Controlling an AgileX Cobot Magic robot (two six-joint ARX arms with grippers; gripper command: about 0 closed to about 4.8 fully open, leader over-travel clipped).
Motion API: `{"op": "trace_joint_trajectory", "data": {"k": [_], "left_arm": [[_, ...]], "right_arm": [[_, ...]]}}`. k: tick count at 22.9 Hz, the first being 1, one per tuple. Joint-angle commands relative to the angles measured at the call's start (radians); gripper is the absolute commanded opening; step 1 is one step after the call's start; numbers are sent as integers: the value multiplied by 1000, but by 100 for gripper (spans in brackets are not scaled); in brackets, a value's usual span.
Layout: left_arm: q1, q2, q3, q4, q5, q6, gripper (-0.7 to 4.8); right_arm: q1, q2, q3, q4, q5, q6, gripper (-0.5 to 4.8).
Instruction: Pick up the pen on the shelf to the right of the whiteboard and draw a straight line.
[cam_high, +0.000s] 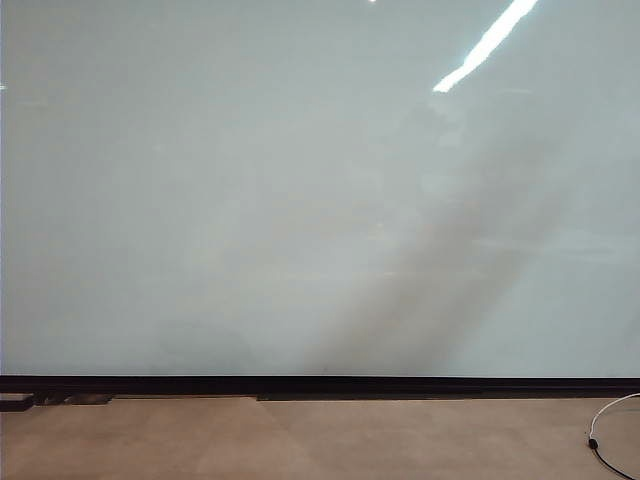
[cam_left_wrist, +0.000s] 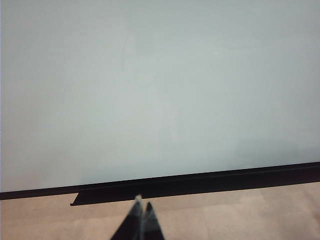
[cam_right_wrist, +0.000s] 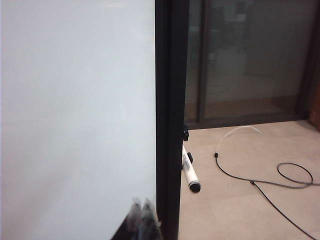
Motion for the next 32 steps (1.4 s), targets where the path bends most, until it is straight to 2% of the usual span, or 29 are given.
{"op": "trace_joint_trajectory", "data": {"k": [1,2,4,6,9,10,11,13,20,22,26,32], "left_arm": [[0,0,3,5,0,1,-5],[0,0,3,5,0,1,-5],[0,0,3,5,0,1,-5],[0,0,3,5,0,1,-5],[-1,0,3,5,0,1,-5],[-1,0,3,5,0,1,-5],[0,0,3,5,1,1,-5],[0,0,3,5,0,1,-5],[0,0,3,5,0,1,-5],[0,0,3,5,0,1,-5],[0,0,3,5,0,1,-5],[0,0,3,5,2,1,-5]], "right_arm": [[-222,158,6,219,-261,103,23],[-310,237,6,308,-332,145,24],[-346,319,6,404,-333,149,55],[-352,411,9,489,-351,131,119],[-352,570,33,555,-399,104,171],[-351,621,42,583,-433,97,186],[-351,745,68,656,-513,98,206],[-351,859,96,719,-569,98,229],[-350,1182,138,937,-583,124,371],[-350,1324,141,1039,-572,126,380],[-338,1462,145,1190,-570,151,380],[-294,1620,207,1279,-567,126,379]]}}
